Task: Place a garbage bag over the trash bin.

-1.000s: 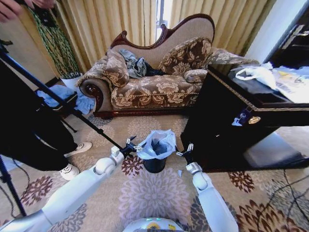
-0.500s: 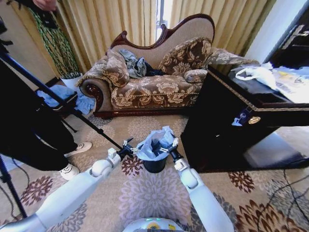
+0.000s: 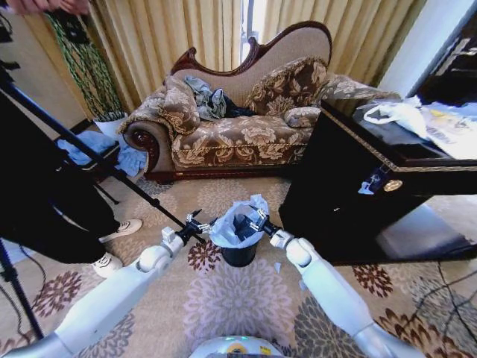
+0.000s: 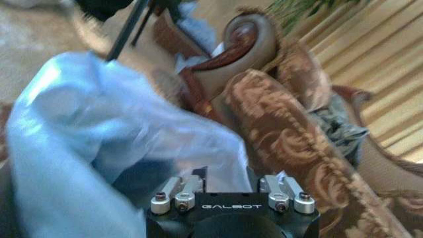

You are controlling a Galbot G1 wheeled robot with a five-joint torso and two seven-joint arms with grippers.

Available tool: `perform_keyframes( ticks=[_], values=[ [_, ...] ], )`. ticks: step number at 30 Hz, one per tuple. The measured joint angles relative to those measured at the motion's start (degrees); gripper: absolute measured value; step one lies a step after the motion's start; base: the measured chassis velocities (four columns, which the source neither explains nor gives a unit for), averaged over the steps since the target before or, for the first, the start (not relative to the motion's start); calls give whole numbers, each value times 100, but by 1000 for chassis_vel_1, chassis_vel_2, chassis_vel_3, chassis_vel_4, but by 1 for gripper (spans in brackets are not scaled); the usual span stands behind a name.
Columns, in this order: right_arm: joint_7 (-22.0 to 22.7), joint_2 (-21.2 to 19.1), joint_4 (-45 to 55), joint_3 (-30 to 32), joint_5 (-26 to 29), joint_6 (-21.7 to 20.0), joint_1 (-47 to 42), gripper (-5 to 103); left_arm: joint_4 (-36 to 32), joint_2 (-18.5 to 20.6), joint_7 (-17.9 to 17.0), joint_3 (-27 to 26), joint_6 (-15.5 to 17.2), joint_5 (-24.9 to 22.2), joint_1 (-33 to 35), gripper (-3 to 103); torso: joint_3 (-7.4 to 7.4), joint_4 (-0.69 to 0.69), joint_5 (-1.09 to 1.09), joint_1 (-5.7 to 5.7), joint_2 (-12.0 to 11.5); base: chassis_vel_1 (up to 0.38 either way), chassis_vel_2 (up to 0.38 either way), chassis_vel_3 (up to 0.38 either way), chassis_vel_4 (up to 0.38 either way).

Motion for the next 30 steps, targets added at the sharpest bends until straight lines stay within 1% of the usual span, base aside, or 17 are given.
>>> perform_keyframes(
  ticks=[2, 5, 6, 8, 9, 11, 14, 15, 16, 19, 21, 24, 30],
  values=[
    [-55, -39, -18, -51, -1, -31, 44, 38, 11, -23, 3, -5, -13, 2, 0, 97, 0, 1, 1, 0, 0, 0, 0, 0, 0],
    [-241, -190, -48, -253, -111, -142, 195, 22, 23, -97, 16, -32, -43, 14, -1, 97, 0, 2, 0, 0, 0, 0, 0, 0, 0],
    [-263, -221, -85, -278, -249, -140, 230, 16, 25, -120, 21, -38, -50, 16, -3, 97, 0, 3, 0, 0, 0, 0, 0, 0, 0],
    [-284, -232, -99, -273, -342, -125, 244, 16, 26, -130, 24, -40, -51, 17, -5, 97, 0, 2, 0, 0, 0, 0, 0, 0, 0],
    [-362, -247, -105, -216, -540, -82, 254, 11, 25, -149, 37, -44, -55, 17, -11, 97, 0, 2, 0, 0, 0, 0, 0, 0, 0],
    [-462, -309, -66, -117, -743, -61, 254, 2, 25, -161, 63, -43, -61, 16, -28, 97, 0, 2, 0, 0, 0, 0, 0, 0, 0],
    [-516, -376, -5, -75, -809, -76, 246, 1, 25, -167, 78, -30, -73, 15, -50, 97, 0, 2, -1, 0, 0, 0, 0, 0, 0],
    [-655, -450, 70, -1, -881, -100, 218, 0, 26, -172, 91, -5, -76, 9, -80, 97, 0, 2, 0, 0, 0, 0, 0, 0, 0],
    [-655, -450, 70, -1, -881, -100, 218, 0, 26, -172, 91, -5, -76, 9, -80, 97, 0, 2, 0, 0, 0, 0, 0, 0, 0],
    [-938, -616, 214, 165, -971, -128, 52, 0, 90, -187, 112, 88, -78, 2, -183, 97, 0, 1, 0, 0, 0, 0, 0, 0, 0],
    [-960, -632, 226, 178, -974, -129, 30, 0, 101, -191, 113, 101, -79, 2, -193, 97, 0, 1, 0, 0, 0, 0, 0, 0, 0],
    [-1123, -740, 254, 247, -1027, -100, -142, 0, 184, -236, 124, 177, -89, 15, -221, 97, 0, 1, 0, 0, 0, 0, 0, 0, 0],
    [-1249, -765, 254, 229, -1098, -31, -302, 0, 207, -268, 126, 183, -95, 19, -186, 97, 0, 2, -1, 0, 0, 0, 0, 0, 0]
  ],
)
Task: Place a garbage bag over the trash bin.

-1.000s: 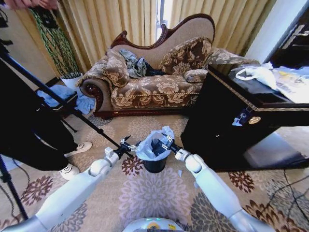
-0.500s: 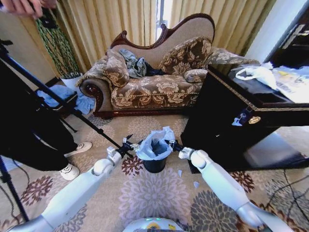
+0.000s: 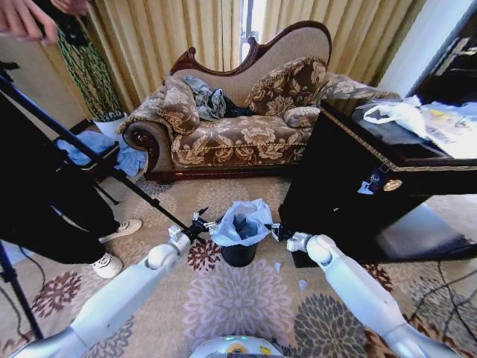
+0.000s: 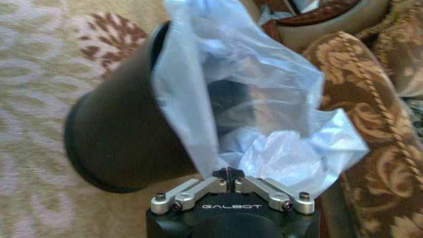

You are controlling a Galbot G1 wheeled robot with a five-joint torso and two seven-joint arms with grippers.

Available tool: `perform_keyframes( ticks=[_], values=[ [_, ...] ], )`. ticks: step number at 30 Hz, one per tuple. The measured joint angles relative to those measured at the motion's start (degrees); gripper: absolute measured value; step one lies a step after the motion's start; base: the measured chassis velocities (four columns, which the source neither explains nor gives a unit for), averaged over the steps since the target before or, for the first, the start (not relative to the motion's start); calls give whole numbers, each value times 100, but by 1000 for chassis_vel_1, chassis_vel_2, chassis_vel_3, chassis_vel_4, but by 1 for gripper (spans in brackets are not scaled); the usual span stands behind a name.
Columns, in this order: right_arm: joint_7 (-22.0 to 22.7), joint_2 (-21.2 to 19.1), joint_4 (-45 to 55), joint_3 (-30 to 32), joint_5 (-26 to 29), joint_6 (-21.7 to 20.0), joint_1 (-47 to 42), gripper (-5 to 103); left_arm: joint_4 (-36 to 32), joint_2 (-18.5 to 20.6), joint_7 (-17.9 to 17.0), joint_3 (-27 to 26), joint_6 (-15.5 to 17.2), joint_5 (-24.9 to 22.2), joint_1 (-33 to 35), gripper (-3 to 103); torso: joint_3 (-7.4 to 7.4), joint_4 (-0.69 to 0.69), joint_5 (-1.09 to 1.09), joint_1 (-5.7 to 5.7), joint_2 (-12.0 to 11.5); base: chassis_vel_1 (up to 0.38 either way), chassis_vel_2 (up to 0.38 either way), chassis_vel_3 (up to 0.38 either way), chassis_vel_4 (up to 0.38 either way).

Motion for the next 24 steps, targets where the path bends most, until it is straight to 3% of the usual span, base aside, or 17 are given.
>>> perform_keyframes(
  ticks=[10, 19, 24],
  values=[
    [-364, -58, -50, 34, -298, 241, -241, 0, 53, -7, 17, -18, -5, -17, -11, 97, 0, 0, -1, 0, 0, 0, 0, 0, 0],
    [-372, -66, 133, 41, -360, 329, -607, 0, 106, 5, 22, 36, -24, -71, -49, 97, 0, 0, 1, 0, 0, 0, 0, 0, 0],
    [-289, -457, 898, 229, 31, 195, -801, 0, 84, 51, -2, 56, 1, -249, -6, 97, 0, 0, -1, 0, 0, 0, 0, 0, 0]
  ],
)
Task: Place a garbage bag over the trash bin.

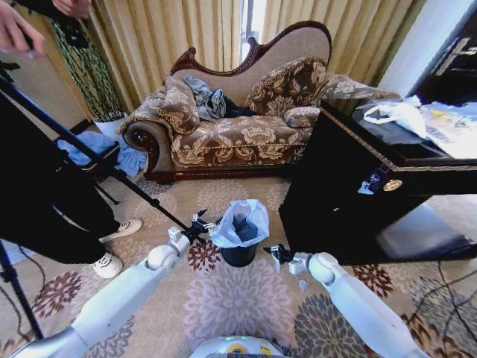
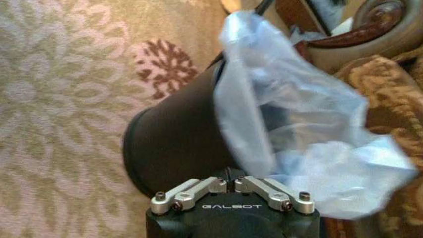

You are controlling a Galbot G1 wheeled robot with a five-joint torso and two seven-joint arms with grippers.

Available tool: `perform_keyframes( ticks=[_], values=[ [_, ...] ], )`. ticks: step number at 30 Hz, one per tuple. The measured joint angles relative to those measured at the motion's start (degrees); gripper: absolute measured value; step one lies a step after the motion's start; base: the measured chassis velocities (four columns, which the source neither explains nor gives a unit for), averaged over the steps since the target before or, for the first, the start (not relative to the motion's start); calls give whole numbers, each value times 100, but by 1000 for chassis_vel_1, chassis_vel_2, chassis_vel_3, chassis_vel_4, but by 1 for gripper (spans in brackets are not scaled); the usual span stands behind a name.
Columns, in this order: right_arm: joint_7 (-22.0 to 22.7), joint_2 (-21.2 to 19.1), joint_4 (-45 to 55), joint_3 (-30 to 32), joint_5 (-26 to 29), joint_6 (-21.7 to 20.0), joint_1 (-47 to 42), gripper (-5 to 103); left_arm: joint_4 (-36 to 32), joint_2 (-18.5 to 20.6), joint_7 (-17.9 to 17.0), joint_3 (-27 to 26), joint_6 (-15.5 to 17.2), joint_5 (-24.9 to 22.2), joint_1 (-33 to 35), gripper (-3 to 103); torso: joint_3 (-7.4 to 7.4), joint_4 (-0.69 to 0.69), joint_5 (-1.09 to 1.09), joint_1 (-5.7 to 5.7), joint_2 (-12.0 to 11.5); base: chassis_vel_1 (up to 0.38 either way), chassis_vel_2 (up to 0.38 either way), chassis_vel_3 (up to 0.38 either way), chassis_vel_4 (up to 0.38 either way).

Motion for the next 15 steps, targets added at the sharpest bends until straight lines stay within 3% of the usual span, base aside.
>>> perform_keyframes(
  ticks=[2, 5, 9, 15],
  values=[
    [-6, -94, 133, -14, 60, -28, 14, -3, -3, 0, 1, -1, 2, -5, 8, 97, 0, 0, 1, 0, 0, 0, 0, 0, 0],
    [-92, -445, 535, -209, 304, -187, 184, 12, -17, -1, 9, -3, 8, -12, 18, 97, 0, 0, -2, 0, 0, 0, 0, 0, 0],
    [-140, -579, 598, -452, 432, -251, 363, 17, -26, -15, 16, -12, 11, -10, 23, 97, 0, 1, 0, 0, 0, 0, 0, 0, 0],
    [-280, -595, 415, -805, 426, -302, 717, 44, -48, -39, 27, 47, 32, 8, 37, 97, 0, 1, 2, 0, 0, 0, 0, 0, 0]
  ],
)
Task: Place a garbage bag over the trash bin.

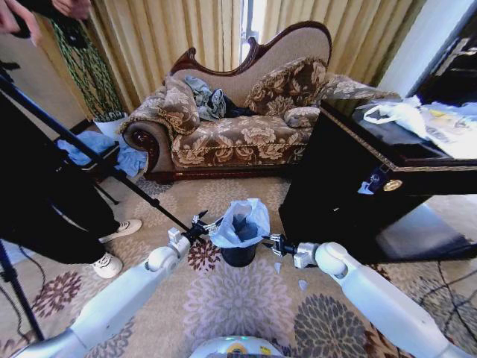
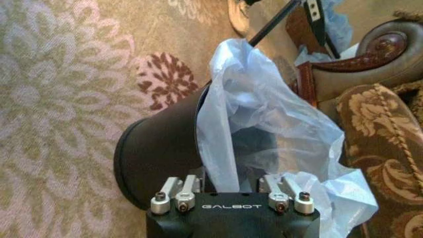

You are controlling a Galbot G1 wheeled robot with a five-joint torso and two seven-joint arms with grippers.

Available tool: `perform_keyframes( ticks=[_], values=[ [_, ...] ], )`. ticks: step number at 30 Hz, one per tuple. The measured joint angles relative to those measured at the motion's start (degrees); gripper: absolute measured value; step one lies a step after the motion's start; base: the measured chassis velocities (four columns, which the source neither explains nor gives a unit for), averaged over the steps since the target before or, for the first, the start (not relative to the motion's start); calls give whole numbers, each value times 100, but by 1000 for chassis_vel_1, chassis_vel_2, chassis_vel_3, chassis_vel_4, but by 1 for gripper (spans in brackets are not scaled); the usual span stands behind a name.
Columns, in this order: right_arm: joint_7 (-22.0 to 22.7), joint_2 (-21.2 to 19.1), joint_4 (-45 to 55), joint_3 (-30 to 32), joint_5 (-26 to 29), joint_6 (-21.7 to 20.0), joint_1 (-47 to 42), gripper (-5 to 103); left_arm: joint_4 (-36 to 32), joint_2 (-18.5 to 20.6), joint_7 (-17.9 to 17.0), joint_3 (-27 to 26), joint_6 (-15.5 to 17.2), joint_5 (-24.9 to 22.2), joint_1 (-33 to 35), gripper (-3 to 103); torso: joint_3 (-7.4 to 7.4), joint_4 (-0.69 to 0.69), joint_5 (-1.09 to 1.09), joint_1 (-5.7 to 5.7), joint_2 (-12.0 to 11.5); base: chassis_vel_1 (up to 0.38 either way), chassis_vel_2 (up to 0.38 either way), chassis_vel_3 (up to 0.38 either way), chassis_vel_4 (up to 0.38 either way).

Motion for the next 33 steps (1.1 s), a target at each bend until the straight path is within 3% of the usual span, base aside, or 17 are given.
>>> perform_keyframes(
  ticks=[1, 5, 7, 10, 12, 13, 16, 17, 20, 21, 23, 27, 30, 32, 33],
  values=[
    [0, 0, 0, 0, 0, 0, 0, 44, 0, 0, 0, 0, 0, 0, 0, 97, 0, 0, 0, 0, 0, 0, 0, 0, 0],
    [-175, 75, -290, -269, -100, -7, 422, 66, -5, -35, 3, 36, 2, 32, 31, 97, 0, 0, 0, 0, 0, 0, 0, 0, 0],
    [-190, 83, -325, -306, -109, -4, 473, 66, -6, -37, 4, 38, 2, 34, 32, 97, 0, 1, -2, 0, 0, 0, 0, 0, 0],
    [-244, 153, -461, -501, -169, -2, 679, 83, -6, -42, 10, 56, 2, 35, 28, 97, 0, 0, -2, 0, 0, 0, 0, 0, 0],
    [-271, 184, -508, -545, -207, 6, 723, 83, -6, -42, 11, 58, 2, 34, 26, 97, 0, 0, -1, 0, 0, 0, 0, 0, 0],
    [-352, 229, -560, -567, -263, 26, 755, 94, -2, -43, 14, 59, 2, 31, 25, 97, 0, 0, 0, 0, 0, 0, 0, 0, 0],
    [-443, 253, -591, -570, -327, 53, 755, 97, 3, -43, 19, 59, 2, 22, 24, 97, 0, 0, -1, 0, 0, 0, 0, 0, 0],
    [-481, 253, -603, -569, -359, 66, 727, 92, 8, -44, 23, 59, -2, 15, 24, 97, 0, 1, -2, 0, 0, 0, 0, 0, 0],
    [-519, 253, -625, -560, -414, 81, 644, 92, 22, -63, 33, 59, -15, 11, 29, 97, 0, -1, 0, 0, 0, 0, 0, 0, 0],
    [-531, 259, -641, -548, -444, 86, 614, 82, 22, -72, 36, 60, -18, 7, 33, 97, 0, -1, -1, 0, 0, 0, 0, 0, 0],
    [-554, 323, -694, -483, -562, 116, 556, 71, 20, -75, 37, 73, -26, 2, 40, 97, 0, -1, -1, 0, 0, 0, 0, 0, 0],
    [-586, 388, -730, -423, -657, 134, 538, 60, 20, -63, 41, 82, -35, -5, 40, 97, 0, 0, -1, 0, 0, 0, 0, 0, 0],
    [-588, 458, -770, -401, -724, 135, 522, 44, 22, -48, 51, 78, -45, -22, 37, 97, 0, 0, -1, 0, 0, 0, 0, 0, 0],
    [-587, 477, -776, -391, -750, 135, 507, 44, 22, -44, 54, 75, -48, -26, 37, 97, 0, 0, -2, 0, 0, 0, 0, 0, 0],
    [-585, 495, -776, -382, -785, 135, 484, 38, 22, -36, 56, 71, -51, -32, 38, 97, 0, 0, -2, 0, 0, 0, 0, 0, 0]
  ],
)
